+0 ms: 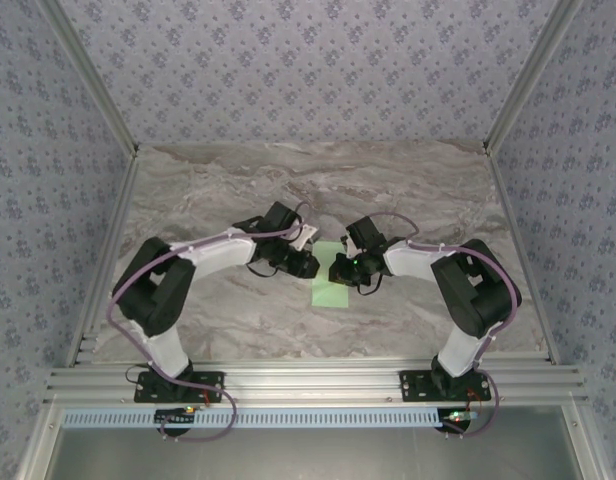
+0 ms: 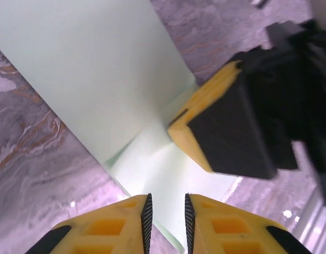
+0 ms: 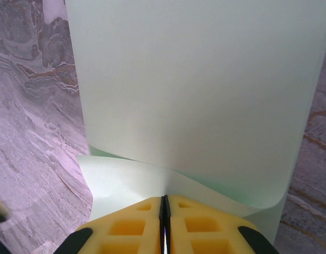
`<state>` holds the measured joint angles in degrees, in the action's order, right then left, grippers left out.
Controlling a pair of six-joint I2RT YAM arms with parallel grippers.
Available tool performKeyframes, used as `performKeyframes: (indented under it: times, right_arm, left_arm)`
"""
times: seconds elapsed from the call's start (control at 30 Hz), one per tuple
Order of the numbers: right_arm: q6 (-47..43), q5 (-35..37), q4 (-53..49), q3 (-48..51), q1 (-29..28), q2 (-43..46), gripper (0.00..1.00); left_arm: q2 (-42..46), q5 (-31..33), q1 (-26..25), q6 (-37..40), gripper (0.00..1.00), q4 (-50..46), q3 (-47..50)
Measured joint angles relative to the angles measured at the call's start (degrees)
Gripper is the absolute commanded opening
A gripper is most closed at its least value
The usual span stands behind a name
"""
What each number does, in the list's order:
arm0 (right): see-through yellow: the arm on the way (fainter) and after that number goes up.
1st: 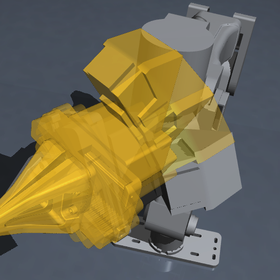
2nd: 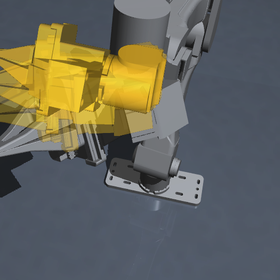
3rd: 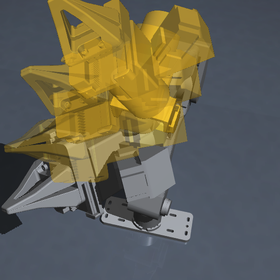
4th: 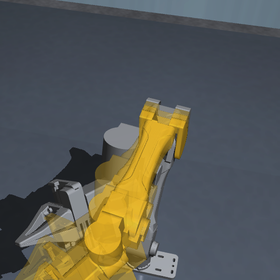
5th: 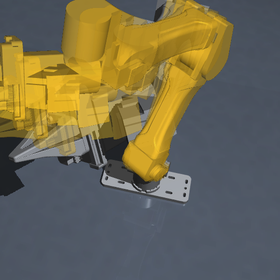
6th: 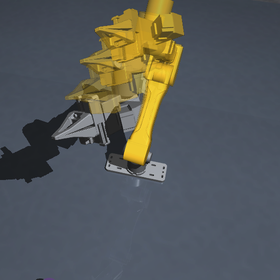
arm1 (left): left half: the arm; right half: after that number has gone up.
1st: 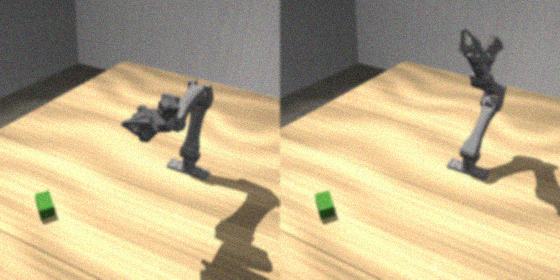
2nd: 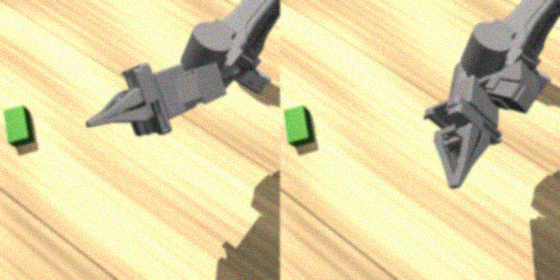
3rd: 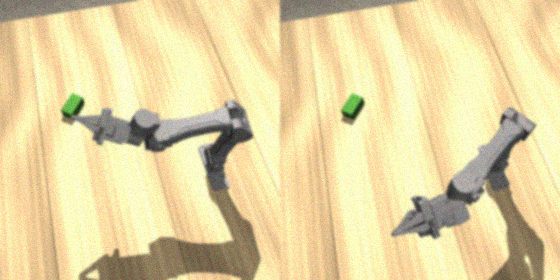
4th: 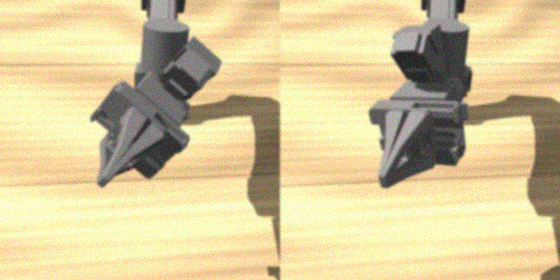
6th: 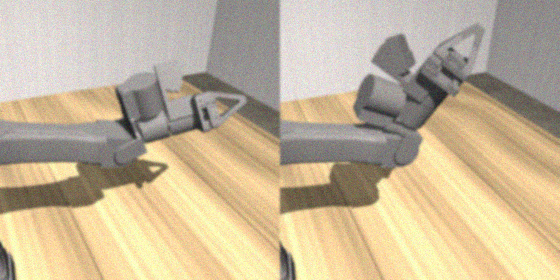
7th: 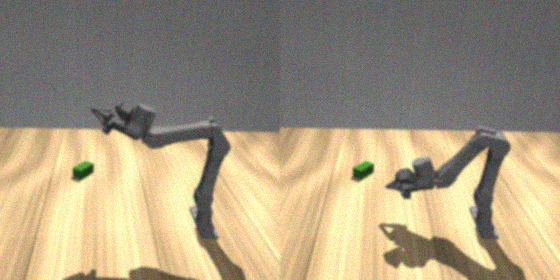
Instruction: Fold a paper plane with a square sheet of paper (fold left side to right side)
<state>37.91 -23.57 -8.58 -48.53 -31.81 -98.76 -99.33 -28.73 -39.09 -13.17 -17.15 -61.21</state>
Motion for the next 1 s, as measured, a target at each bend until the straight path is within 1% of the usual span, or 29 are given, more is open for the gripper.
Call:
performKeyframes:
  times: [0.17,0.33,0.43,0.7,1.0]
  right_arm:
    - [0.0,0.0,0.0,0.0,0.0,-0.02,0.13]
    - [0.0,0.0,0.0,0.0,0.0,-0.02,0.13]
    - [0.0,-0.02,0.0,0.0,0.0,-0.02,0.13]
    - [0.0,0.0,0.0,0.0,-0.11,-0.02,0.13]
    - [-0.02,0.0,-0.02,0.0,-0.11,-0.02,0.13]
  left_arm:
    - [4.44,-2.21,-1.6,-3.58,0.25,2.62,4.39]
    - [4.31,-4.68,-5.42,-7.61,0.25,6.21,7.39]
    - [3.02,-5.03,-6.73,-9.03,0.25,7.8,7.54]
    - [-2.08,-3.85,-6.73,-10.03,0.24,9.86,7.69]
    - [-3.1,-2.49,-6.73,-10.34,0.23,11.04,9.49]
